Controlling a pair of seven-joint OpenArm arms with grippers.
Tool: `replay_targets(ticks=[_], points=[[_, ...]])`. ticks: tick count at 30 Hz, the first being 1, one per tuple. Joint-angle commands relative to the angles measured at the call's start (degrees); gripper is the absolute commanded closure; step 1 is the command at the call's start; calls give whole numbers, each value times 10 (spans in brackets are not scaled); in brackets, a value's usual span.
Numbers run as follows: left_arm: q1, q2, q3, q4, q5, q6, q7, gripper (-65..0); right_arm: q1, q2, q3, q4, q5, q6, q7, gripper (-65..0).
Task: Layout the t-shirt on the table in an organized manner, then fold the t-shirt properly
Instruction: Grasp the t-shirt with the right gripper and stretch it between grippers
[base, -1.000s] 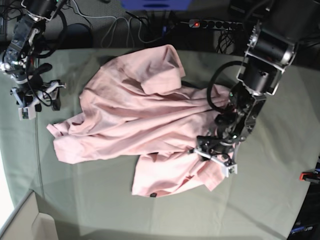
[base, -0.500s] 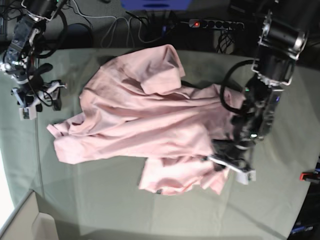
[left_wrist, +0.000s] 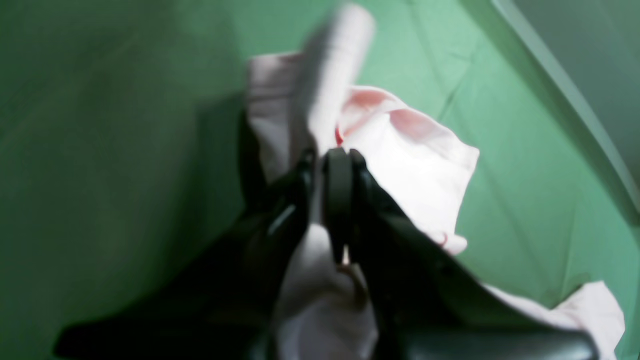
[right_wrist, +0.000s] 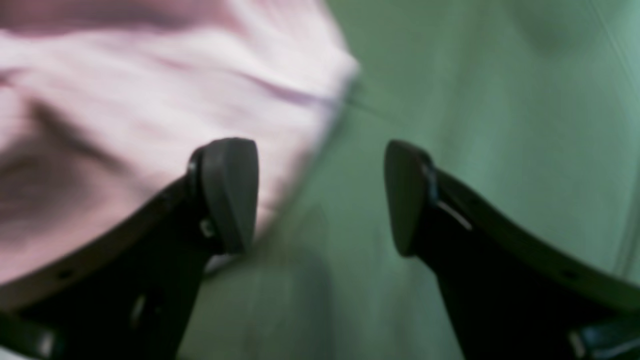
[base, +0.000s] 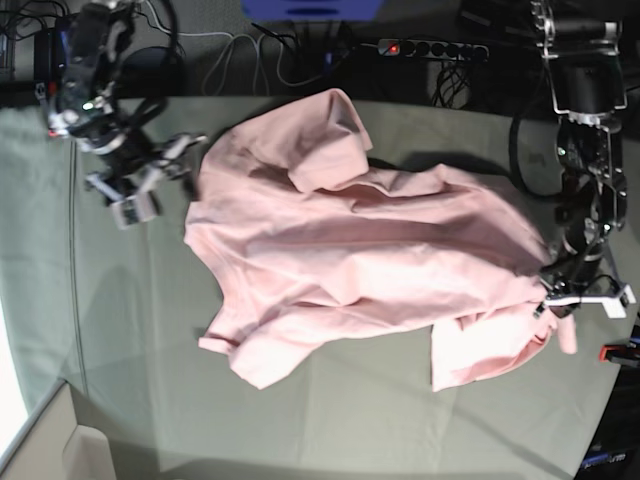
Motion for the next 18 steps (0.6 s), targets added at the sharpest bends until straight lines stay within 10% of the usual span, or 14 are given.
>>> replay_targets(ticks=[1, 11, 18], points=[[-7, -6, -5, 9, -3, -7, -13, -44, -8, -2, -14, 18, 11, 3, 11, -403], [33, -6, -18, 67, -7, -9, -13, -486, -51, -3, -121, 36, 11, 3, 11, -402], [89, 0, -87, 99, -4, -9, -13, -523, -46, -3, -143, 8, 11, 3, 12, -402]])
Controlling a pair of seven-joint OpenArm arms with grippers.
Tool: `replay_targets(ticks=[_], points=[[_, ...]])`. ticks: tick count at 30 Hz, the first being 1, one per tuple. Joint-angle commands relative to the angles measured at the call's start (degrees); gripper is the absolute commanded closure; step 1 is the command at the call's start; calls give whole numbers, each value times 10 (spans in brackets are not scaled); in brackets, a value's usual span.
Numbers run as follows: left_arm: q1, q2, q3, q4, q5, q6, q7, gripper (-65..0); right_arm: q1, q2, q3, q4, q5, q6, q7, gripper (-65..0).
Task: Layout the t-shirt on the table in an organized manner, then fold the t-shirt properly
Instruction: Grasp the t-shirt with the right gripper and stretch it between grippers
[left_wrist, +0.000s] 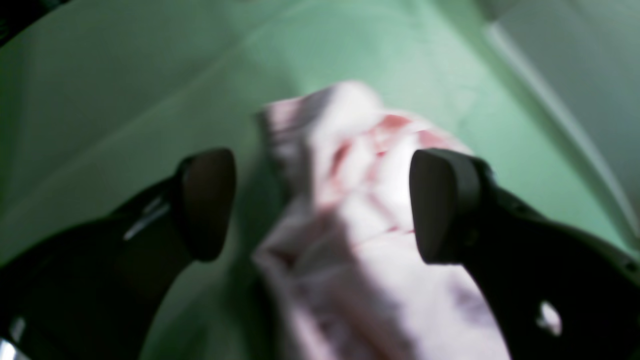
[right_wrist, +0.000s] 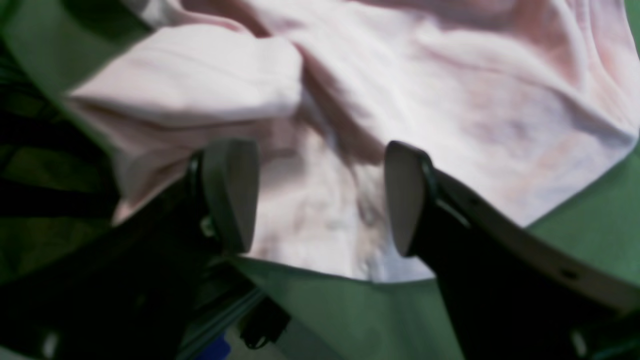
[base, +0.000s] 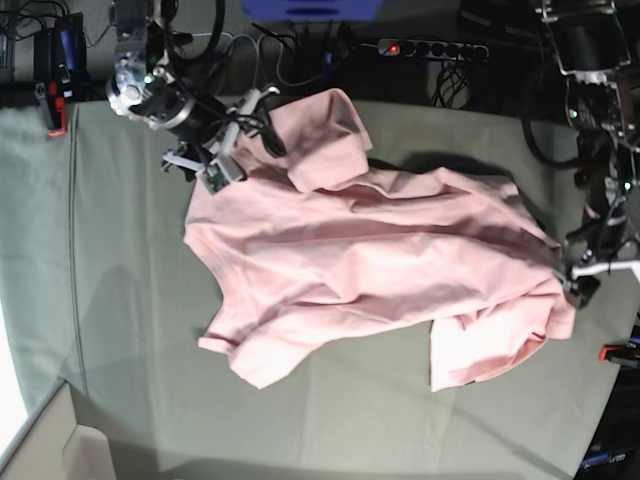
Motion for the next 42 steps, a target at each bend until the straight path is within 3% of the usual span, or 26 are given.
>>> replay_targets(ticks=[1, 7, 10, 15, 24, 28, 35, 42], points=[[-3, -6, -1, -6, -2, -5, -9, -523, 3, 1, 2, 1, 11, 1, 16, -402], [3, -6, 0, -59, -5, -7, -9, -523, 42, 14, 12, -46, 10, 1, 16, -401], [3, 14, 1, -78, -1, -8, -9, -523, 58, 15, 21, -69, 10, 1, 16, -401], [35, 25, -4, -23, -5, -8, -9, -523, 67, 15, 43, -77, 10, 1, 17, -401], [80, 22, -5, 29, -5, -8, -9, -523, 126, 45, 56, -165, 10, 1, 18, -390], [106, 22, -5, 40, 0, -8, -9, -523, 138, 55, 56, -181, 10, 1, 18, -304], [117, 25, 1, 38, 1, -8, -8, -522, 170, 67, 57, -203, 10, 1, 18, 0], [101, 26, 50, -5, 0, -8, -9, -522, 197, 66, 113, -193, 10, 1, 13, 0]])
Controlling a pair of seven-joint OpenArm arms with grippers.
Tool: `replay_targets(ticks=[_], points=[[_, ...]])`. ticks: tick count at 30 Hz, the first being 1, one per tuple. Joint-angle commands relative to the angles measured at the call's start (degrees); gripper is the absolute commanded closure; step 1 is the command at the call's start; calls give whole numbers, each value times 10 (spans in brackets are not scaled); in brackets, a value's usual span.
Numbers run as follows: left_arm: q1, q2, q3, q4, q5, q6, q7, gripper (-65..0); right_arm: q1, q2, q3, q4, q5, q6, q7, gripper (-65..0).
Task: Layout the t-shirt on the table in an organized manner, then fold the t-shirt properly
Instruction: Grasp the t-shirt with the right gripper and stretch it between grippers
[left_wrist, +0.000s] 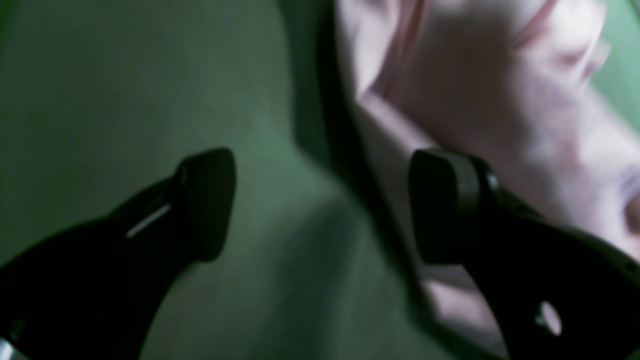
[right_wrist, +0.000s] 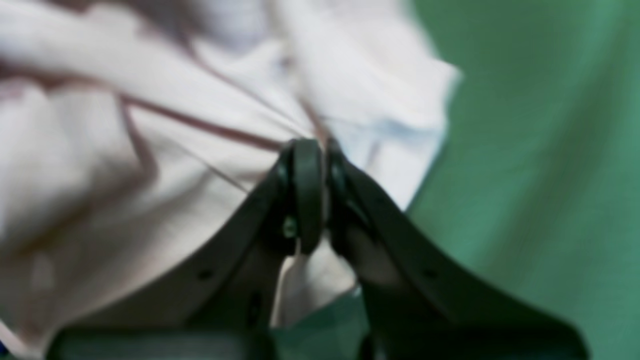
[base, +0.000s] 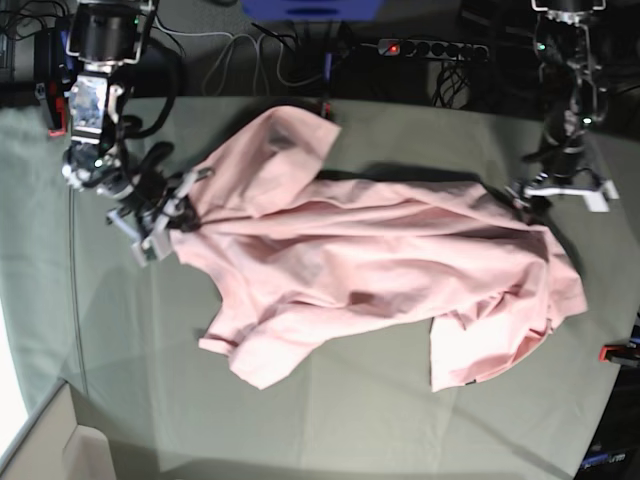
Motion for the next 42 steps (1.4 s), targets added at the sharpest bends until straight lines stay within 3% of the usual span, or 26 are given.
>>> replay_targets(ticks=[1, 7, 10, 14, 18, 26, 32, 37, 42], points=[[-17, -7, 8, -2, -1, -3, -14, -522, 9, 4, 4, 11, 8, -2, 11, 0], [-55, -7, 46, -53, -3, -3, -14, -519, 10, 7, 16, 11, 8, -2, 13, 0], [-76, -7, 55, -72, -3, -3, -16, -455, 10, 13, 24, 10, 8, -2, 13, 0], [-110, -6, 60, -99, -4, -3, -17, -257, 11, 14, 24, 11, 8, -2, 14, 0], [-135, -6, 60, -112, -5, 0, -14, 0, 18, 14, 24, 11, 8, -2, 13, 0], [-86, -12, 55, 54, -4, 3, -13, 0, 46, 22, 55, 16, 8, -2, 11, 0], [-73, -50, 47, 154, 0, 10, -12, 0, 88, 25, 80, 24, 8, -2, 11, 0], [-116, -71, 48, 131, 0, 69, 69, -5, 113, 36, 79, 10, 8, -2, 11, 0], [-144, -68, 47, 88, -4, 67, 139, -1, 128, 39, 79, -19, 8, -2, 11, 0]])
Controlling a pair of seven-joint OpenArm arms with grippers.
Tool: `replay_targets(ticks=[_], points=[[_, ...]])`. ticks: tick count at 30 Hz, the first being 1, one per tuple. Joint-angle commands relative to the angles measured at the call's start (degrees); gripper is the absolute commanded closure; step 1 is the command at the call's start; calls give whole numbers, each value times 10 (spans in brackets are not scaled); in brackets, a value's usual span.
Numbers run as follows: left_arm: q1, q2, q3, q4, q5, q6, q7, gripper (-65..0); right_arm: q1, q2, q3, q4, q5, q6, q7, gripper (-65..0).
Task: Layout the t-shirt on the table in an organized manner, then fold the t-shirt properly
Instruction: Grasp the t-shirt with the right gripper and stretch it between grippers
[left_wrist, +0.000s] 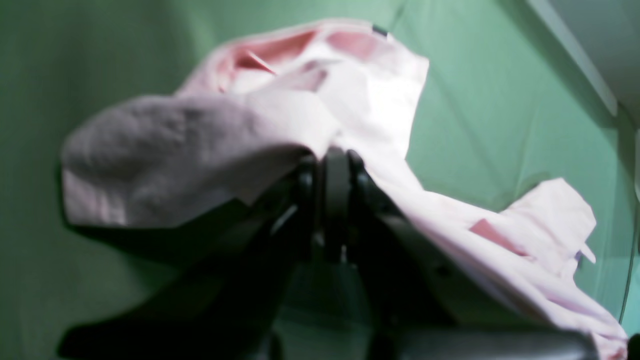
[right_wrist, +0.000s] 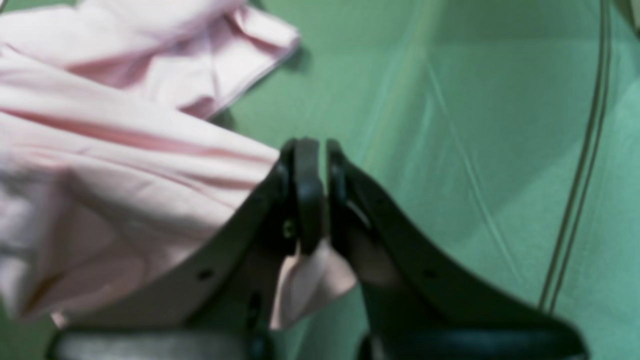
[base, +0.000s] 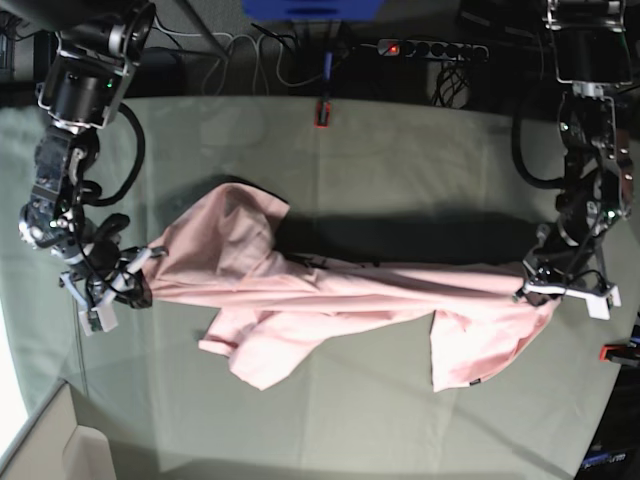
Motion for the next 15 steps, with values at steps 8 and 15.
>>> replay_targets(ticks=[8, 15], points=[[-6, 6, -3, -5, 1, 11, -10, -6, 24, 23, 5, -27, 5, -7, 13, -132], [3, 25, -6, 13, 0, 13, -10, -210, -24, -1, 57, 75, 9, -7, 9, -379]])
